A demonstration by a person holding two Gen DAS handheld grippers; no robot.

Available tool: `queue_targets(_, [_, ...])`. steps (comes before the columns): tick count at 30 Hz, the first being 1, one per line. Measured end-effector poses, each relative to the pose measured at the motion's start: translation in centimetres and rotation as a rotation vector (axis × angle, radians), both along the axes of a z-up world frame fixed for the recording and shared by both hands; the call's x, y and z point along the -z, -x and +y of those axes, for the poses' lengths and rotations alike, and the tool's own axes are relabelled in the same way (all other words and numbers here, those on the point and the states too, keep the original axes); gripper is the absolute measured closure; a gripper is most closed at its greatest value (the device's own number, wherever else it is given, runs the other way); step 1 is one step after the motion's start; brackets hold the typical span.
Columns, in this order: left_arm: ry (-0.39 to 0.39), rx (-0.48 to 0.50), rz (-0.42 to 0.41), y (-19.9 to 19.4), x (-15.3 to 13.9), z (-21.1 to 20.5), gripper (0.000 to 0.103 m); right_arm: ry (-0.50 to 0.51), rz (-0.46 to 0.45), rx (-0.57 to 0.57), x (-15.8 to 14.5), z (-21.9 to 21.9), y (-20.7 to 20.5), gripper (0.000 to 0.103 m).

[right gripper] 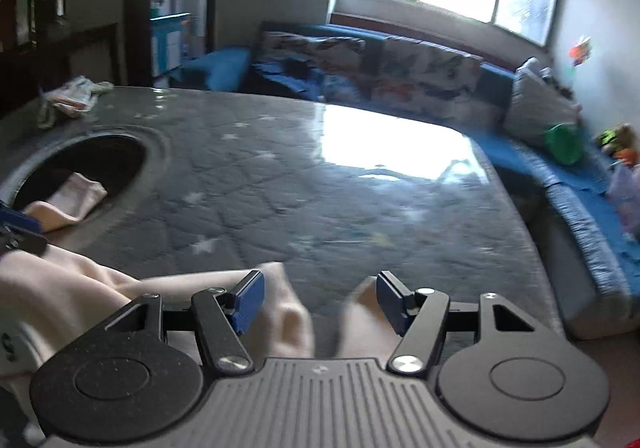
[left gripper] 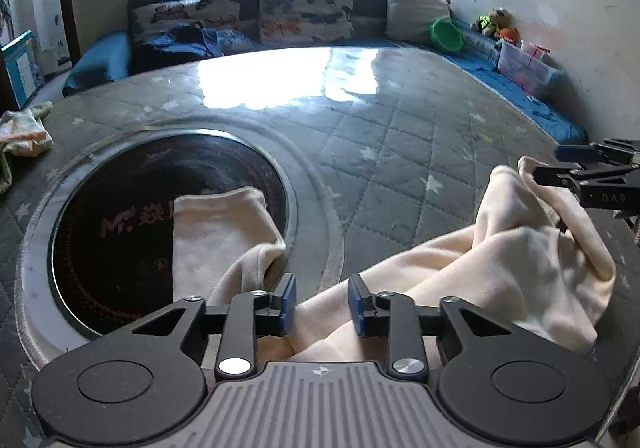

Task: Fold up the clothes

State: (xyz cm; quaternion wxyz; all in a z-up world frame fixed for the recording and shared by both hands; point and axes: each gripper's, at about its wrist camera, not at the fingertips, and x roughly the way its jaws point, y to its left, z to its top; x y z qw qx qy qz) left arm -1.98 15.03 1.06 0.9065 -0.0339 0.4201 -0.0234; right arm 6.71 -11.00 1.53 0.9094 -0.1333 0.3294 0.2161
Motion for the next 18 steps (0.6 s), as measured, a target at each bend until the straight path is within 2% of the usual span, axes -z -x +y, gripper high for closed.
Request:
queue_targets(3, [-0.007,-0.037,-0.01,0.7,-0.2,0.8,0.064,-0.012,0.024,-0.037,0.3,1.1,0.1,0.04])
queue_targets(6, [-0.005,-0.006,-0.061,2.3,-1.3,0.8,0.063,-0.035,0.046,-0.127,0.1,1.9,1.2,0.04])
queue_targets(11, [-0.047,0.153,-0.109,6.4,-2.4,-1.7,0.063,0.007,0.037,-0.305,-0.4,3.4,4.9,0.04])
queue_targets(14, [-0.062,0.271,-0.117,8.8,-2.4,-3.8,0.063,0.023,0.044,-0.368,-0.8,3.7,6.5,0.04])
queue_targets(18, [-0.148,0.365,-0.11,11.2,-1.2,-6.7,0.063,0.044,0.062,-0.452,-1.0,4.0,8.9,0.04])
